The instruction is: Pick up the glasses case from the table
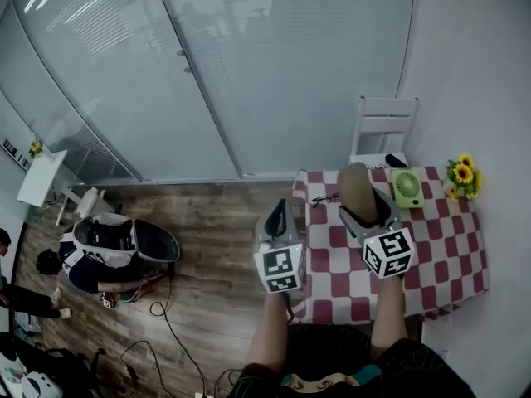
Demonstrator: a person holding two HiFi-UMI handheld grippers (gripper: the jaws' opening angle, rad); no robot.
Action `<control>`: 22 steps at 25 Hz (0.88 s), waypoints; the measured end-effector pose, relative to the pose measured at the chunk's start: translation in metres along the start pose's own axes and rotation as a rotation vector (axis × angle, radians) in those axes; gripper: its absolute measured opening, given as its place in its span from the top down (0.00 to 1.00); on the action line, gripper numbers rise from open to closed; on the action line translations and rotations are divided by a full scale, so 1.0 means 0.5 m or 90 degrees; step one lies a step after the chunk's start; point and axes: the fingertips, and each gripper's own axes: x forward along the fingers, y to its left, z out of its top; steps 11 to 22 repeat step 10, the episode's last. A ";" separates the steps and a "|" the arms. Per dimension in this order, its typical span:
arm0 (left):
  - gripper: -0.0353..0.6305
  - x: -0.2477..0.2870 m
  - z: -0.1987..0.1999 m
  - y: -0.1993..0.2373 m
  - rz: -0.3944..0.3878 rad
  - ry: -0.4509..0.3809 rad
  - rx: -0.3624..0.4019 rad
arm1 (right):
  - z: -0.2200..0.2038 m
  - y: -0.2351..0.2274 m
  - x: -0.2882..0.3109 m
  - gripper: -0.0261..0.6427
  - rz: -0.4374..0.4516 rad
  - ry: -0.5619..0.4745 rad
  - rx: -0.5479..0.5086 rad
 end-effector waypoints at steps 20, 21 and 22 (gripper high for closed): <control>0.93 -0.001 0.022 -0.004 -0.010 -0.012 0.004 | 0.033 0.008 -0.016 0.40 0.000 -0.028 -0.020; 0.93 -0.001 0.022 -0.004 -0.010 -0.012 0.004 | 0.033 0.008 -0.016 0.40 0.000 -0.028 -0.020; 0.93 -0.001 0.022 -0.004 -0.010 -0.012 0.004 | 0.033 0.008 -0.016 0.40 0.000 -0.028 -0.020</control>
